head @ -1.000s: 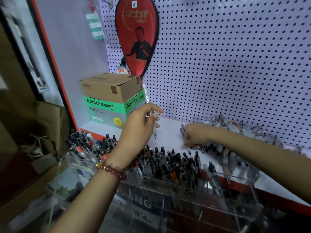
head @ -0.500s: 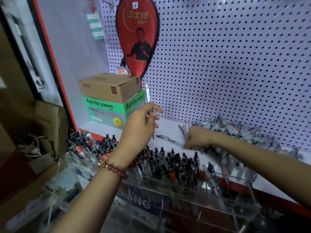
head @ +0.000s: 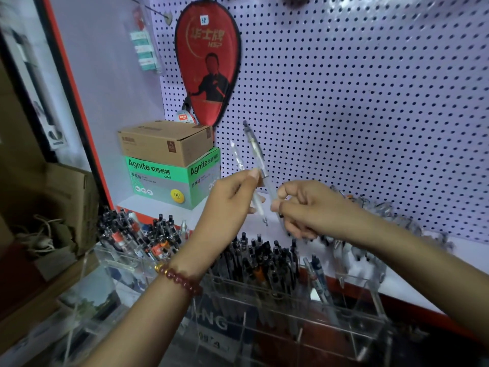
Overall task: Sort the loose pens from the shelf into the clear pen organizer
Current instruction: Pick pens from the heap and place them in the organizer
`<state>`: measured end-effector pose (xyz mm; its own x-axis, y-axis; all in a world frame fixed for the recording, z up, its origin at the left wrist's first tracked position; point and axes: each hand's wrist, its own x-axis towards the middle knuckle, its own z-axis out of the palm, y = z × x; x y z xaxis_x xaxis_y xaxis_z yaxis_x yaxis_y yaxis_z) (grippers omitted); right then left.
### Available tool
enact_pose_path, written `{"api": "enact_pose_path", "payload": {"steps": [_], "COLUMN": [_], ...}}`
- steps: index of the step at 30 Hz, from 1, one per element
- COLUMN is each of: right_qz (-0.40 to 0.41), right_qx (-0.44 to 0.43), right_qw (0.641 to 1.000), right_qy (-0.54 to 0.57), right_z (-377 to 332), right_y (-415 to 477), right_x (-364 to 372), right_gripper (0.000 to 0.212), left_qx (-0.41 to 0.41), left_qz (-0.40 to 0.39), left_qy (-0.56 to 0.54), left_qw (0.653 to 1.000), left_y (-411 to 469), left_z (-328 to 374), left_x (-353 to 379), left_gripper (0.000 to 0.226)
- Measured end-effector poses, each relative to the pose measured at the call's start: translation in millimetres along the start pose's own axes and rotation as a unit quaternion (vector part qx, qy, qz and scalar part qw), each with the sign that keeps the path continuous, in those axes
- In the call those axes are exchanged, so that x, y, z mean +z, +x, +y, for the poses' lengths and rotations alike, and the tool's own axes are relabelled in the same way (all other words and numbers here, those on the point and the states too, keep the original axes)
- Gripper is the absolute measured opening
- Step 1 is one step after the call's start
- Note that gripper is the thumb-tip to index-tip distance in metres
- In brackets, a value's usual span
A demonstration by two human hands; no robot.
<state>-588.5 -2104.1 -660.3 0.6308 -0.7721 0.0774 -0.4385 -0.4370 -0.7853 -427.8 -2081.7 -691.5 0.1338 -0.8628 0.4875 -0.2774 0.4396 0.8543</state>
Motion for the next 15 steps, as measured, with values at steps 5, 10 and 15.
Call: {"api": "enact_pose_path", "payload": {"steps": [5, 10, 15], "right_qz": [0.016, 0.114, 0.212], "right_qx": [-0.044, -0.049, -0.043], "right_qw": [0.997, 0.983, 0.952], "right_qy": [-0.055, -0.136, -0.218], "right_z": [-6, -7, -12], "right_y": [-26, -39, -53], "right_x": [8, -5, -9], "right_gripper": [0.013, 0.041, 0.049], "left_qx": [0.038, 0.091, 0.113], "left_qz": [-0.049, -0.093, -0.107], "left_qy": [-0.059, -0.051, 0.008], "left_qw": [0.996, 0.99, 0.988], "left_y": [-12, -23, -28], "left_z": [16, 19, 23], "left_x": [18, 28, 29], "left_gripper": [0.02, 0.021, 0.014]}}
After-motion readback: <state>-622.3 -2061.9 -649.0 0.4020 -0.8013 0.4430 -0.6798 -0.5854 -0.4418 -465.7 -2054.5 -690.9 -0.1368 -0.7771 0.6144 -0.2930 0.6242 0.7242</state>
